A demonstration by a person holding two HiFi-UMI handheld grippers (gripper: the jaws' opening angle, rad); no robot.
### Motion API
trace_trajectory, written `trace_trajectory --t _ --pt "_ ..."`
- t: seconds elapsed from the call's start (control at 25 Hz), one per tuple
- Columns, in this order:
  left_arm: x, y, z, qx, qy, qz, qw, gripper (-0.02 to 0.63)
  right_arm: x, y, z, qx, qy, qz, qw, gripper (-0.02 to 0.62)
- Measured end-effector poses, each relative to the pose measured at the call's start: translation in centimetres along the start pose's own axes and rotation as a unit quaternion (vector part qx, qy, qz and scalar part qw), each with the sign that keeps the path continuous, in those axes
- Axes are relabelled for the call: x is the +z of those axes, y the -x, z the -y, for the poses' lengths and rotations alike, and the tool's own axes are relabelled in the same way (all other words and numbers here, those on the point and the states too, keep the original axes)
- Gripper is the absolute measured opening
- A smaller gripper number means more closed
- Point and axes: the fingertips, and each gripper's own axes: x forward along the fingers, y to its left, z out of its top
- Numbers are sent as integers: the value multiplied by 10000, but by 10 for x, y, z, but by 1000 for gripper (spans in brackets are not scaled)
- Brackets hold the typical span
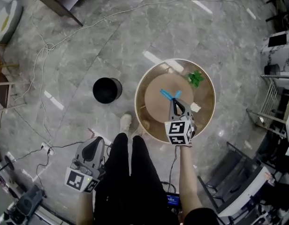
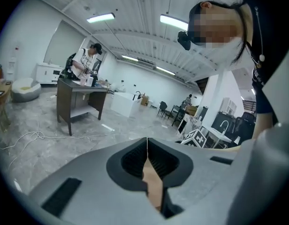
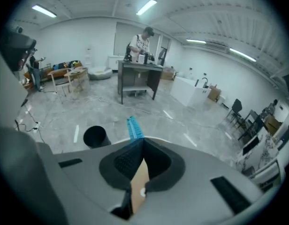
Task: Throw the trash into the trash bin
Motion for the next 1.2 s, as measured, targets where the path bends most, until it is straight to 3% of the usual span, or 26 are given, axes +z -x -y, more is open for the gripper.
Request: trace_trajectory --t 0.16,0.36,0.68,0.72,0.8,0.88,0.96,1.2 --pt "11 38 -24 542 225 407 9974 9 70 -9 -92 893 575 385 9936 5" --pt "21 94 -66 1267 367 788 9881 9 129 -19 -212 1844 1346 655 9714 5" --pt "12 183 -123 2278 745 1189 9635 9 172 -57 -334 2707 1734 710 9442 12" --pt "7 191 -128 2364 801 1197 9609 9 172 -63 -343 2823 1725 631 9416 50" --pt "0 202 -136 2483 899 1191 9571 9 173 -71 -355 2995 1753 505 9365 215" --pt "-4 205 -140 2513 979 1187 9556 9 176 -72 -355 2963 1855 489 9356 176" --pt "-3 205 -142 2463 1014 1175 9567 9 178 -68 -350 2871 1916 510 9372 179" --pt "15 180 -144 2000 796 1211 9690 9 178 -49 -315 2527 1628 569 9521 178"
